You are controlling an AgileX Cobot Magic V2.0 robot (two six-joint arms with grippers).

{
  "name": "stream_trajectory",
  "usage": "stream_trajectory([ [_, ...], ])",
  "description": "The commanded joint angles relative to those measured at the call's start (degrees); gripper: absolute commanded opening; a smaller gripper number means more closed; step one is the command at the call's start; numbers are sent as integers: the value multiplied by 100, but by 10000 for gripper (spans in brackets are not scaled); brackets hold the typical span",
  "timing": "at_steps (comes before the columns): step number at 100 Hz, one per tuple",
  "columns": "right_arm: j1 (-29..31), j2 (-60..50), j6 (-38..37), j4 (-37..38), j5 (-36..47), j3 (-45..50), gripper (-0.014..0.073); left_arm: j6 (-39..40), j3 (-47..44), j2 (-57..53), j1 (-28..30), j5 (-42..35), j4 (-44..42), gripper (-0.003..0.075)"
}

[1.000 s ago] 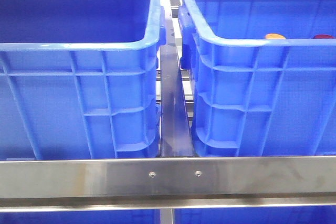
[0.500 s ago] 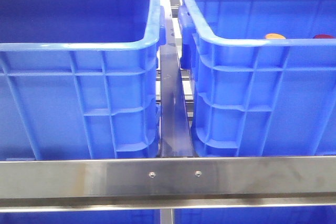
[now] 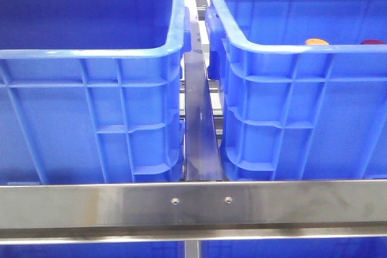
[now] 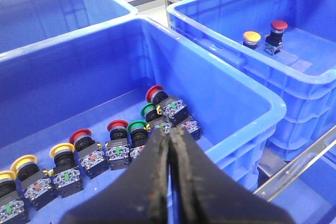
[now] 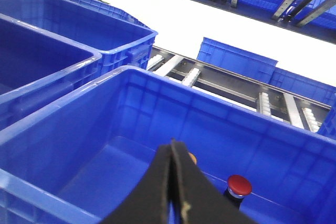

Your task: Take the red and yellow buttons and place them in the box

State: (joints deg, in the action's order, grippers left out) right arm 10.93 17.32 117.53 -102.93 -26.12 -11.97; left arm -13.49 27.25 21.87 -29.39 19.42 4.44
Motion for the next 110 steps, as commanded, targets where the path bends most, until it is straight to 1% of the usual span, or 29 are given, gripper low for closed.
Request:
stream_trajectory([
  [1, 42, 38, 2, -695, -163, -156, -68, 58, 167, 32, -39, -407, 44, -20],
  [24, 42, 38, 2, -695, -163, -156, -68, 58, 167, 32, -39, -407, 44, -20],
  [36, 42, 38, 2, -695, -163, -156, -68, 68, 167, 32, 125, -427, 11, -20],
  [44, 42, 38, 2, -695, -163, -156, -68, 103, 139, 32, 344, -468, -121, -20],
  [56, 42, 38, 2, -695, -163, -156, -68, 124, -97, -107, 684, -941, -206, -20],
  [65, 42, 38, 2, -695, -163, -156, -68, 490, -418, -265, 935, -1311, -260, -20],
  [79, 42, 38, 2, -695, -163, -156, -68, 850, -840, -499, 1356, -1350, -515, -20],
  [95, 42, 38, 2, -695, -163, -156, -68, 850, -1280, -934, 1803, -1376, -515, -20],
  [110, 42, 38, 2, -695, -163, -156, -68, 850, -1697, -1373, 2190, -1551, -515, -20],
])
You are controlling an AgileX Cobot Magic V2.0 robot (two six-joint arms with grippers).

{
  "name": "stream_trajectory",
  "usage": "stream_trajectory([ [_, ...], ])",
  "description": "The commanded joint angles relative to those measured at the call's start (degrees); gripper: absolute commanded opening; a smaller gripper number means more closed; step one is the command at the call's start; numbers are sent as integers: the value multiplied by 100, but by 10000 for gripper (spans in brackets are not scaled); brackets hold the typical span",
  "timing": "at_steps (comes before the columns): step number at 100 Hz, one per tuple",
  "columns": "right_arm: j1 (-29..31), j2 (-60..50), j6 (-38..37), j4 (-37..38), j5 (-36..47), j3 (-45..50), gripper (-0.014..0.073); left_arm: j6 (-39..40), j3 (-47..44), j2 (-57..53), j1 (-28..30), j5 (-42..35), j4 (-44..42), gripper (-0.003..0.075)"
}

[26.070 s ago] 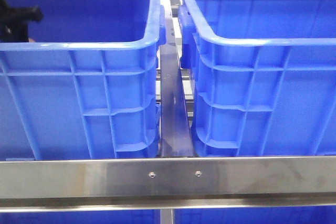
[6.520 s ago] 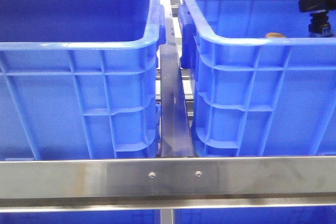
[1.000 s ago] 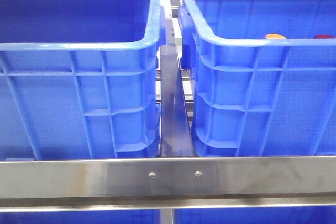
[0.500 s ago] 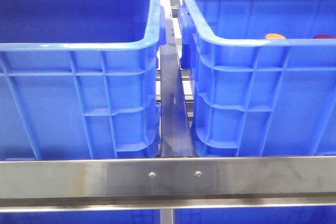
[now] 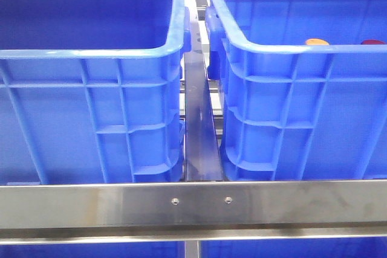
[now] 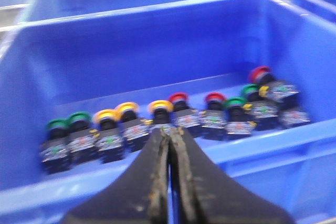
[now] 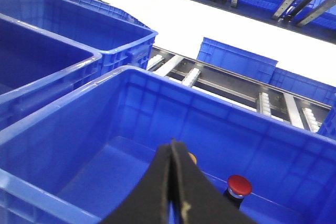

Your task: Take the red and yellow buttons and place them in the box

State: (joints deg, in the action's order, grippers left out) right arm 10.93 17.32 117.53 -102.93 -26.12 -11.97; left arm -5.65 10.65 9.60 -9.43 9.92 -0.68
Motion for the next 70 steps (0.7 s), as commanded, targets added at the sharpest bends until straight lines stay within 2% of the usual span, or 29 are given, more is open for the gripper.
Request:
stream_trajectory([
  [1, 42, 38, 2, -695, -163, -156, -68, 67, -57, -165, 235, -616, -2, -20],
  [20, 42, 38, 2, -695, -163, -156, -68, 410, -494, -465, 691, -663, 32, -20],
  [54, 42, 38, 2, -695, -163, -156, -68, 494, -1382, -1168, 832, -1161, 22, -20],
  [58, 42, 44, 2, -695, -161, -156, -68, 494, -1366, -1168, 881, -903, 22, -20],
  [70, 42, 44, 2, -695, -161, -156, -68, 494, -1366, -1168, 949, -858, 22, -20],
])
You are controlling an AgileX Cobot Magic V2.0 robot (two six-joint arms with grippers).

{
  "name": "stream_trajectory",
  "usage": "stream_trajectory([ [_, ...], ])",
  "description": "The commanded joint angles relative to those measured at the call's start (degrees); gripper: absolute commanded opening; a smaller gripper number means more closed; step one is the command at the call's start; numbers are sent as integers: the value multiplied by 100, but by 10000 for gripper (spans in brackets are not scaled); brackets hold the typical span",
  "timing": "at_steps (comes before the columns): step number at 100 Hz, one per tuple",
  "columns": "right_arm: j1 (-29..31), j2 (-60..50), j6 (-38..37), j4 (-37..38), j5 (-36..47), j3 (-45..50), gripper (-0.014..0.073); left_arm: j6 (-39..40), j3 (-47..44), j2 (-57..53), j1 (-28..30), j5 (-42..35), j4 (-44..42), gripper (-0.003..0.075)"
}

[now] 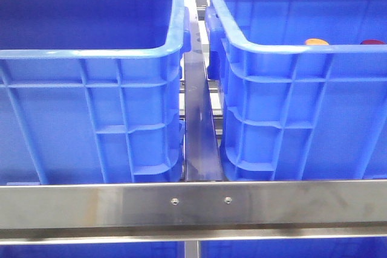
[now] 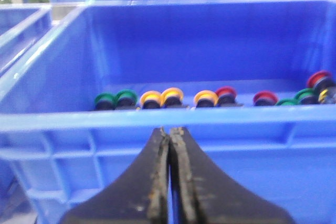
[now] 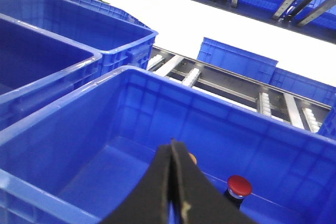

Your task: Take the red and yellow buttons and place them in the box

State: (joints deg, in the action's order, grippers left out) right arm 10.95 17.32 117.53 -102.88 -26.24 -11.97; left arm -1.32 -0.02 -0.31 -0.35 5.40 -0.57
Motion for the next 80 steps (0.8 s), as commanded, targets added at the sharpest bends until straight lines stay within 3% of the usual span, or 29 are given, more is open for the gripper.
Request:
stream_trajectory([
  [1, 40, 44, 2, -700, -149, -156, -68, 61, -299, -177, 41, -414, 11, -20],
  [80, 40, 44, 2, -700, -149, -156, -68, 61, -299, -177, 41, -394, 57, -20],
])
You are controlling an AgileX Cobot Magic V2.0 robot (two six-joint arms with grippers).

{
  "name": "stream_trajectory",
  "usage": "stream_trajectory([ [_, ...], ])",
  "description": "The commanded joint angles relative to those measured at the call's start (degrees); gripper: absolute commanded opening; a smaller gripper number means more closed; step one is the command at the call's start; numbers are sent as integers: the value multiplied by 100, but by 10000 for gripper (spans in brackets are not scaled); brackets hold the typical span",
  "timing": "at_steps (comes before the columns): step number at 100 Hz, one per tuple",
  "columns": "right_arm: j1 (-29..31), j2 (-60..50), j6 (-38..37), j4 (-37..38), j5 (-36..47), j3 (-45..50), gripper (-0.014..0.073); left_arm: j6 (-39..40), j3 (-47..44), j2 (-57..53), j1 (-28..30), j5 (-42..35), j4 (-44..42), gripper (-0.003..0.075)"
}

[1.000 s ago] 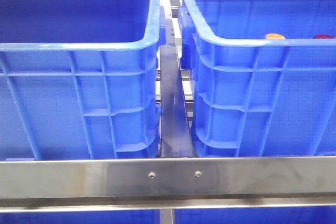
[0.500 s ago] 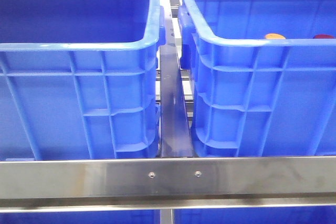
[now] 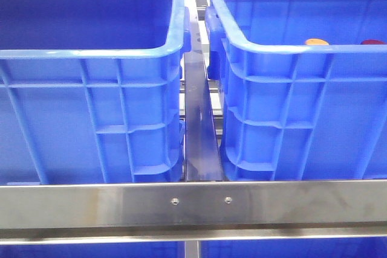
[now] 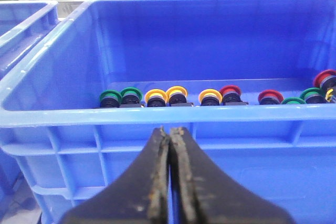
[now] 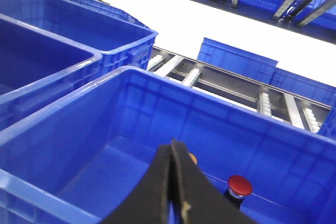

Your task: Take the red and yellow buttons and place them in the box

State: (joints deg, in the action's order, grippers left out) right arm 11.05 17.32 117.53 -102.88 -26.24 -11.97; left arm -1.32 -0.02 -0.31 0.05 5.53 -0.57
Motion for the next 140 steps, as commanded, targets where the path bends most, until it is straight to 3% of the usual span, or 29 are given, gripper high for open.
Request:
stream_trajectory([
  [1, 30, 44, 2, -700, -149, -156, -68, 61, -299, -177, 1, -407, 57, -20],
  [89, 30, 45, 2, -700, -118, -156, -68, 61, -299, -177, 1, -407, 57, -20],
  [126, -77, 45, -5, -668, 1030, -156, -68, 61, -299, -177, 1, -407, 57, -20],
  [133, -111, 45, -325, -356, 1037, -173, -68, 61, -299, -177, 1, -407, 57, -20],
  [140, -111, 45, -1118, 313, 1037, -178, -68, 61, -299, -177, 1, -407, 57, -20],
])
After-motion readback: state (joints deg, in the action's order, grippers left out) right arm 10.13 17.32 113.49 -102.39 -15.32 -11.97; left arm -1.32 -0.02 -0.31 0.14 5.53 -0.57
